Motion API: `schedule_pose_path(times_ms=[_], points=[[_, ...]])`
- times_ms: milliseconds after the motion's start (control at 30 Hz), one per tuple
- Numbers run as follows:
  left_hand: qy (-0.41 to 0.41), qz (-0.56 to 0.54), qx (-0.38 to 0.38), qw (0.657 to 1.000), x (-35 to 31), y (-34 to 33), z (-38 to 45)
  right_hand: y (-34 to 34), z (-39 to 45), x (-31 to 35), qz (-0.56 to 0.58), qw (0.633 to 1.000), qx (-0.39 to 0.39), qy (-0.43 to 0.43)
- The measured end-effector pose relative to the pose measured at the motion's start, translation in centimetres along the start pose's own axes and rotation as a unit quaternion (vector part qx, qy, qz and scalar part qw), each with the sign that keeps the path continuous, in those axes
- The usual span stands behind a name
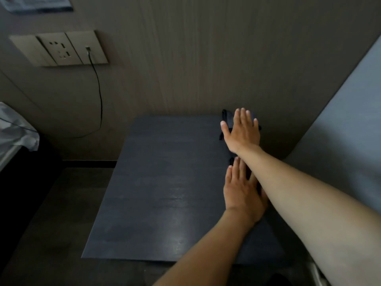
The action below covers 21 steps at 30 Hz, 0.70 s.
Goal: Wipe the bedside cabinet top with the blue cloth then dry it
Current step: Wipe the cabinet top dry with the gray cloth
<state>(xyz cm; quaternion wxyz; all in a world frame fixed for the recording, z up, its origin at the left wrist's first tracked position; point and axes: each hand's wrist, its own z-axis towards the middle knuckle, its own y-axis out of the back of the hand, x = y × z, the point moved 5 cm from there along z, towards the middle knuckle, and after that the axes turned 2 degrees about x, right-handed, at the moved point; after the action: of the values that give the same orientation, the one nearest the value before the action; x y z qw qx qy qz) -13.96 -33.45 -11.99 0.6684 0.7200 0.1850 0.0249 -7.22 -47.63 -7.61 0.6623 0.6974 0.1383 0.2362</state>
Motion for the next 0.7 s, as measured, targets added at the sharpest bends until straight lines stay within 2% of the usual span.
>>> schedule_pose_path(times_ms=[200, 467, 700], points=[[0.017, -0.016, -0.006, 1.0, 0.4, 0.3, -2.6, 1.0, -5.4, -1.1, 0.021, 0.998, 0.044, 0.031], [0.04, -0.009, 0.014, 0.999, 1.3, 0.8, -7.4, 0.3, -14.2, -3.3, 0.124, 0.983, 0.131, 0.021], [0.064, 0.011, 0.032, 0.997, 2.0, 0.3, -11.8, -0.4, -22.6, -2.5, 0.156, 0.979, 0.118, 0.062]])
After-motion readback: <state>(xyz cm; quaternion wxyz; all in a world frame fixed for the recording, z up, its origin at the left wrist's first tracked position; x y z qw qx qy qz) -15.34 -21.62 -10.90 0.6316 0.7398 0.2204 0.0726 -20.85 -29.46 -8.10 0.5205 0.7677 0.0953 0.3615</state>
